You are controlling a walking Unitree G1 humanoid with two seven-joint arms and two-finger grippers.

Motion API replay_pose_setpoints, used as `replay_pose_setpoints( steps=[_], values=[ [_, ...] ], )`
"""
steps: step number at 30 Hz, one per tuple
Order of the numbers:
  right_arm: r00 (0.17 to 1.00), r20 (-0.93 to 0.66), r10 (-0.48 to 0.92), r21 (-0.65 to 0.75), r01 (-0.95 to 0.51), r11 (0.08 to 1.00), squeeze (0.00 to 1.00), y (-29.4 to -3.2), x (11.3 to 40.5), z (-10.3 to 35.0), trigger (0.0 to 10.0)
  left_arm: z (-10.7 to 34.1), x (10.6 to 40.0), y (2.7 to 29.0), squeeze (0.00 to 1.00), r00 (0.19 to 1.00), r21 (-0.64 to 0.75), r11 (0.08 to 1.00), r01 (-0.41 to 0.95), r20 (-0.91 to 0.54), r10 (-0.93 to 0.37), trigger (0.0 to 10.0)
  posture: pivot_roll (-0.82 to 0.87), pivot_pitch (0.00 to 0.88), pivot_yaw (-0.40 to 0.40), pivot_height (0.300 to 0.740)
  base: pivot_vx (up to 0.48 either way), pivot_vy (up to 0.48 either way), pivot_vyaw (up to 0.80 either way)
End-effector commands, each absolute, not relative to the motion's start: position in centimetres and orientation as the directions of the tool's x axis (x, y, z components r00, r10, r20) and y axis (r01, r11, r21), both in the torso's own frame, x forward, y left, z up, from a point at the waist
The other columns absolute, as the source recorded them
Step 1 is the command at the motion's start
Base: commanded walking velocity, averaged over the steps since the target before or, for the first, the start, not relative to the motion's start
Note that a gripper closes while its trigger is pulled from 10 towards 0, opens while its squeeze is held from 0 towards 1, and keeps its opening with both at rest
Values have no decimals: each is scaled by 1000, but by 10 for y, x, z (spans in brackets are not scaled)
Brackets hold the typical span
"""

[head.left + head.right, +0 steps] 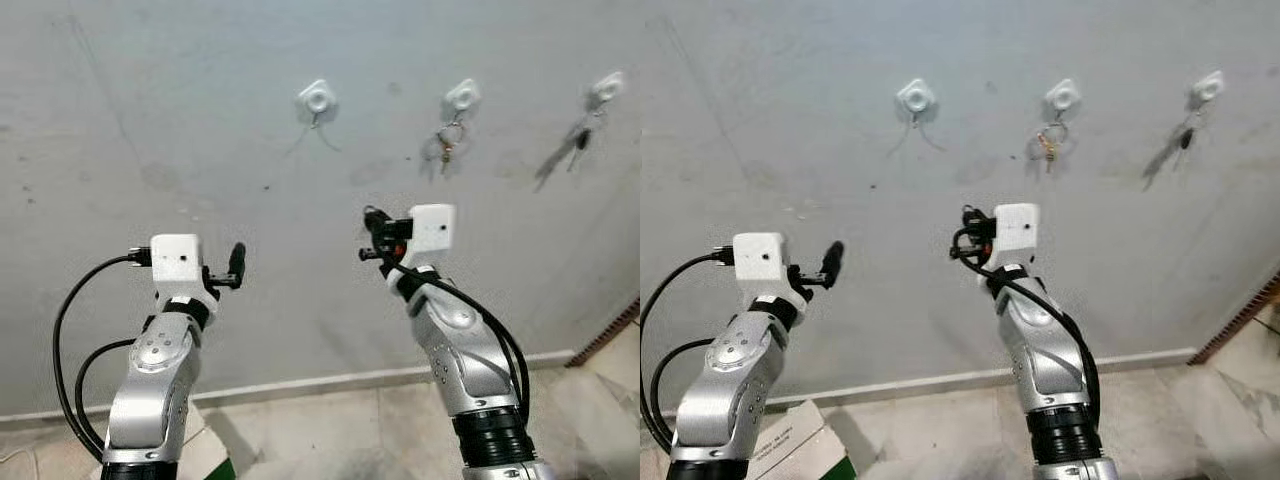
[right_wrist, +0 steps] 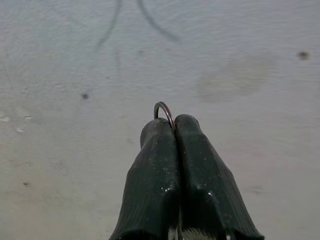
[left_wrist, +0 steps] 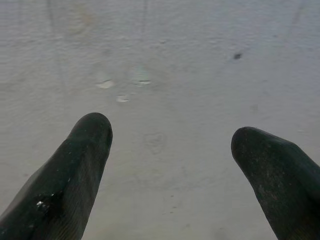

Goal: Hang keys on a hook

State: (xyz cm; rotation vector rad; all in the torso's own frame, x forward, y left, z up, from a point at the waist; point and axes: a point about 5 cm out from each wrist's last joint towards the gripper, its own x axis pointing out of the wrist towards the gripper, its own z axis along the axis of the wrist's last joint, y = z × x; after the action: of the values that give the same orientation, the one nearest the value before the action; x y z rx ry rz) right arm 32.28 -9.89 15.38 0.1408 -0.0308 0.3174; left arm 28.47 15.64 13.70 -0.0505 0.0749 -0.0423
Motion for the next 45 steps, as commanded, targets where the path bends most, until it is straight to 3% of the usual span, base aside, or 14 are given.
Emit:
replay_pose_setpoints(
  steps=[1, 10, 21, 27, 33, 45],
  values=[
    [957, 72, 283, 127, -290, 949, 0, -108, 324, 158, 10000, 140, 287, 150, 0, 997, -44, 998, 54, -59, -57, 10000, 85, 0, 17, 740, 0, 0, 0],
    [953, 83, 292, 127, -301, 945, 0, -105, 325, 162, 10000, 141, 289, 149, 0, 997, -40, 998, 47, -52, -49, 10000, 83, 0, 16, 740, 0, 0, 0],
    [876, 182, 447, 97, -469, 878, 0, -72, 325, 185, 10000, 137, 289, 156, 0, 999, 17, 1000, 1, -54, 0, 10000, 95, 0, 9, 740, 0, 0, 0],
    [871, 182, 457, 85, -477, 875, 0, -72, 324, 185, 10000, 139, 287, 157, 0, 999, 4, 1000, 3, -35, -3, 10000, 100, 0, 6, 740, 0, 0, 0],
    [875, 168, 454, 72, -470, 880, 0, -82, 318, 179, 10000, 137, 284, 158, 0, 999, 12, 1000, 9, -42, -9, 10000, 93, 0, 9, 740, 0, 0, 0],
    [942, 134, 307, -108, -294, 950, 0, -136, 274, 172, 10000, 137, 246, 171, 0, 996, 87, 992, 90, -28, -88, 10000, 55, 0, 25, 740, 0, 0, 0]
  ],
)
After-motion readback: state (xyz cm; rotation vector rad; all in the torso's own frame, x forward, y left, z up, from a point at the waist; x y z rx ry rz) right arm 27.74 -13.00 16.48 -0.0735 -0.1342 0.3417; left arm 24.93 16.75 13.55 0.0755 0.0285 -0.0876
